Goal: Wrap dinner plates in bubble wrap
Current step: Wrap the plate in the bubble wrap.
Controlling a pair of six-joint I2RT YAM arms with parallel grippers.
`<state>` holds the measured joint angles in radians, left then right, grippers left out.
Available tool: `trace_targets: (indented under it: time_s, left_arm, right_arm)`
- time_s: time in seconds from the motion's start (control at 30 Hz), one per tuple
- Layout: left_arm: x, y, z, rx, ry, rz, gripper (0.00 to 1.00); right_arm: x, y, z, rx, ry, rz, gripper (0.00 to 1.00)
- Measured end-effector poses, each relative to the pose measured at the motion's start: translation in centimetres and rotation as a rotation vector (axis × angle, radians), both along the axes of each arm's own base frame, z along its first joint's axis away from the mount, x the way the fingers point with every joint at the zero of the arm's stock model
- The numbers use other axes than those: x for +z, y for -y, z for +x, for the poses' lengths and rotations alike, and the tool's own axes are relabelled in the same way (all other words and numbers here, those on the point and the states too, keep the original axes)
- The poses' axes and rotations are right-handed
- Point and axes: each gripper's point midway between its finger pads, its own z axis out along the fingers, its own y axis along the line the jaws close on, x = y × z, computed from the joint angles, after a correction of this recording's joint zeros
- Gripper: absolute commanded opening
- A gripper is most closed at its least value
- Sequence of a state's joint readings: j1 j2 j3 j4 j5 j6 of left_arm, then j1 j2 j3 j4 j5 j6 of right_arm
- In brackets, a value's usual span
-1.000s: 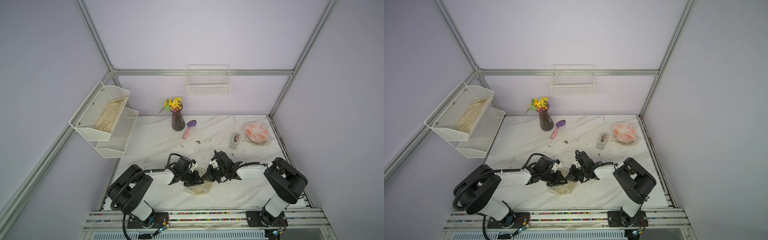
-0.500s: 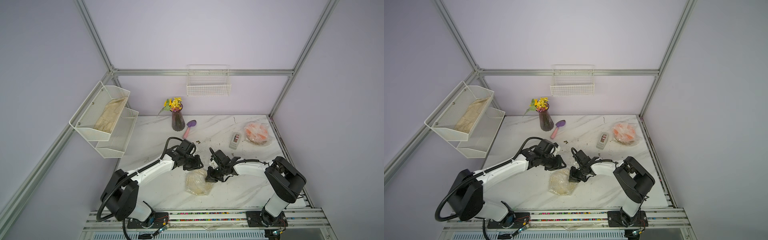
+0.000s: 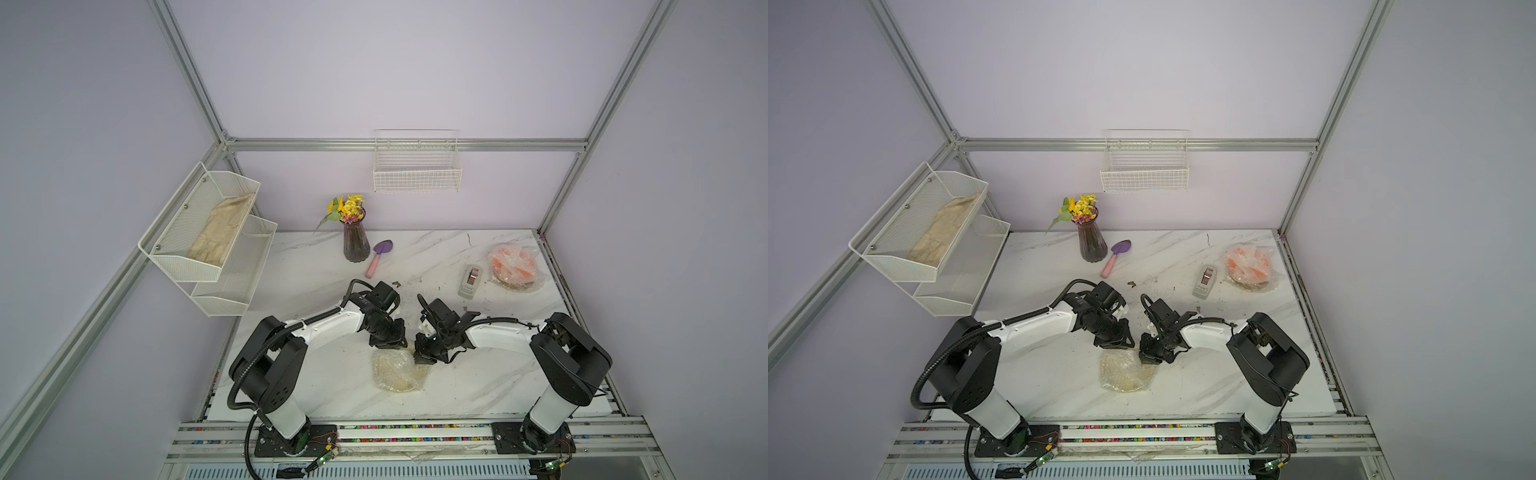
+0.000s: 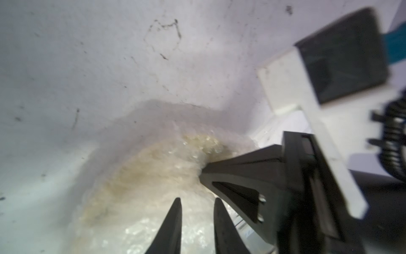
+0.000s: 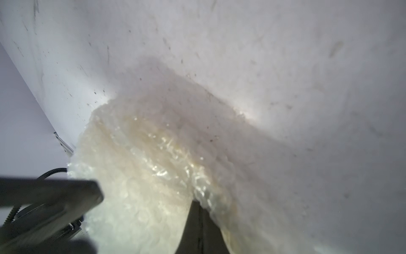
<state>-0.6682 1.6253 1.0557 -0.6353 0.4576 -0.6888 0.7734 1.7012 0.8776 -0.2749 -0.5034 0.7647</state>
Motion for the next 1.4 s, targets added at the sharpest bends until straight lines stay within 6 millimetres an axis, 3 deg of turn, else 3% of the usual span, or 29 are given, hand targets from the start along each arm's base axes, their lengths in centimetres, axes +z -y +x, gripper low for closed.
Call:
trace_targets:
  time_s: [0.1, 0.33, 0.43, 0.6, 0.73, 0.83, 0.97, 1.1, 1.27, 1.4]
  left_arm:
    - [0.7, 0.8, -1.4, -0.043, -0.008, -0.044, 0.25]
    - [-3.3, 0.6, -5.8, -0.125, -0.164, -0.027, 0.21]
    - [-3.3, 1.0, -6.6, -0.152, -0.175, -0.048, 0.21]
    - [0.3, 0.9, -5.7, -0.138, -0.087, -0.122, 0.19]
    - [2.4, -0.3, -2.8, -0.061, -0.011, -0.145, 0.19]
    - [1.8, -0.9, -0.7, -0.023, -0.006, -0.1, 0.19]
    - [-1.2, -0.9, 0.3, -0.031, -0.061, -0.027, 0.19]
    - [-3.8, -1.1, -0.7, -0.064, -0.14, 0.012, 0.19]
    - [-2.9, -0.3, -1.6, -0.115, -0.127, -0.036, 0.19]
    - [-3.6, -0.5, -3.5, -0.148, -0.152, -0.046, 0.18]
  right_arm:
    - [0.0, 0.0, 0.1, 0.0, 0.0, -0.001, 0.0]
    - [0.1, -0.2, 0.2, 0.008, 0.005, -0.002, 0.0]
    - [0.1, -0.2, 0.2, 0.01, 0.003, -0.006, 0.0]
    - [0.1, -0.2, 0.3, 0.01, 0.002, -0.012, 0.0]
    - [0.1, -0.2, 0.3, 0.01, 0.003, -0.012, 0.0]
    - [0.1, -0.2, 0.3, 0.01, 0.002, -0.012, 0.0]
    - [0.1, -0.2, 0.3, 0.009, 0.003, -0.012, 0.0]
    - [0.1, -0.2, 0.3, 0.009, 0.003, -0.012, 0.0]
    - [0.0, -0.1, 0.3, 0.009, 0.003, -0.013, 0.0]
    - [0.0, -0.3, 0.4, 0.01, 0.001, -0.013, 0.0]
